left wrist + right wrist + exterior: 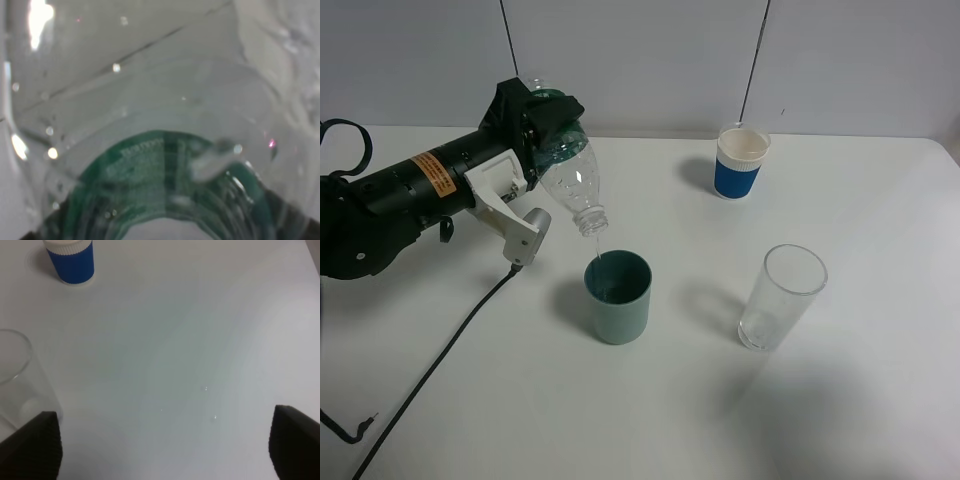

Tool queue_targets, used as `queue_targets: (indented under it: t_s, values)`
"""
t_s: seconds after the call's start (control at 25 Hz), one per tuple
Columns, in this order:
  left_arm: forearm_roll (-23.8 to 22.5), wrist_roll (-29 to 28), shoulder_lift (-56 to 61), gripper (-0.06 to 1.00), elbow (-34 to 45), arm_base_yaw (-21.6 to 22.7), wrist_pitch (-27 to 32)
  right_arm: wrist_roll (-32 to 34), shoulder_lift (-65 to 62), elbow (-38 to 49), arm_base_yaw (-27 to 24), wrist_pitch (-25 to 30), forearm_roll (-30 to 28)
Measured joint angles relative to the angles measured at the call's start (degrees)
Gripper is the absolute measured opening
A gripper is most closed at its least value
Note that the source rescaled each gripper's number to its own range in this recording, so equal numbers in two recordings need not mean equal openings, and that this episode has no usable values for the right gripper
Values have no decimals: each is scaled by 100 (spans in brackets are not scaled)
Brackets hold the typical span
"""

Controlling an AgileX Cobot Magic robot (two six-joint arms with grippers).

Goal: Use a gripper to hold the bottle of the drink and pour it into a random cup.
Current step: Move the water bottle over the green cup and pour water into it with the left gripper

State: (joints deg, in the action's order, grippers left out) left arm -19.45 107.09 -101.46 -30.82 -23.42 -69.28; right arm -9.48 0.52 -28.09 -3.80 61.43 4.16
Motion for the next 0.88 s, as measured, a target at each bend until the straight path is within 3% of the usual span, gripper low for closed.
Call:
queue_targets:
  t_s: [0.68, 0.8, 0.88]
  values:
    - [2, 161, 0, 7, 0, 0, 0, 0, 0, 0, 0, 0, 0]
    - [76, -148, 0, 7, 0, 0, 0, 0, 0, 0, 0, 0, 0]
    - [145, -665, 0, 7, 0, 0, 18, 0, 0, 0, 0, 0, 0]
